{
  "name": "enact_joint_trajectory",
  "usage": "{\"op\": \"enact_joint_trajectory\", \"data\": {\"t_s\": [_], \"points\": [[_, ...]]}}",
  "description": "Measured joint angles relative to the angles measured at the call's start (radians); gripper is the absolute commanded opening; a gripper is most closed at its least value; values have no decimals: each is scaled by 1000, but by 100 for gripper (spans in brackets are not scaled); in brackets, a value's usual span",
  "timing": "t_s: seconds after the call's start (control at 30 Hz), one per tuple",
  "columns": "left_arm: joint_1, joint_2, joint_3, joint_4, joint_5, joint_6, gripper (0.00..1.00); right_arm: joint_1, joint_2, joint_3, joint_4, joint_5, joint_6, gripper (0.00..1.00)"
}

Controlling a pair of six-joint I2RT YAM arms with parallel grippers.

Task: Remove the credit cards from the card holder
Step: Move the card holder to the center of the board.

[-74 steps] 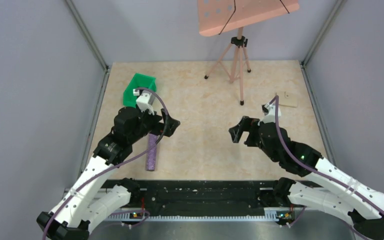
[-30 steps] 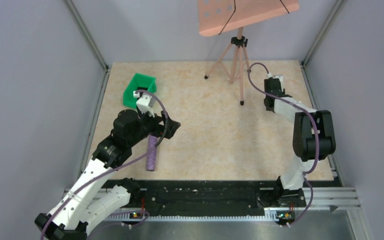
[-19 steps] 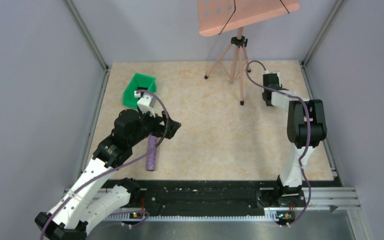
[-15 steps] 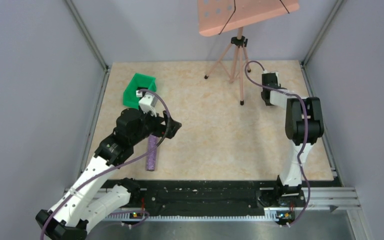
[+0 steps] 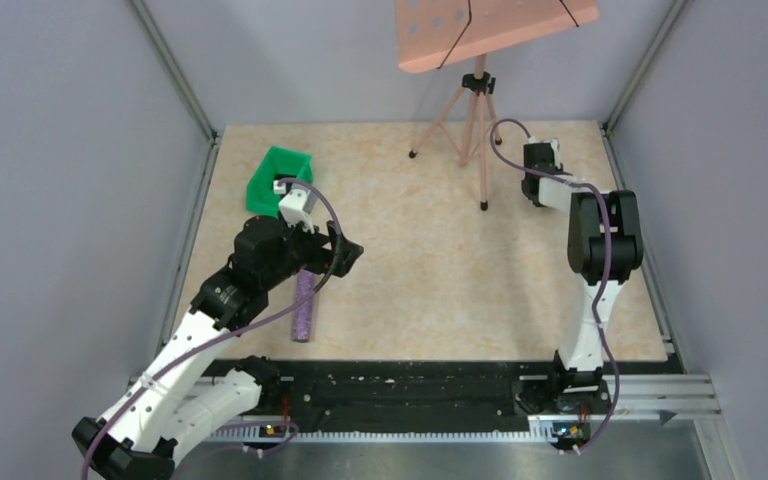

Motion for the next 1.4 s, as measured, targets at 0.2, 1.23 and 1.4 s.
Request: {"op": "enact_joint_trajectory", "data": {"t_s": [0.2, 1.23, 1.4], "points": [[0, 0, 0, 0, 0, 1, 91, -2, 0, 14, -5, -8, 6, 29], [-3, 8, 0, 0, 1, 8, 90, -24, 70, 94, -24, 72, 34, 3], [-4, 8, 0, 0, 1, 8, 90, -24, -4, 8, -41, 73, 60, 0]]}}
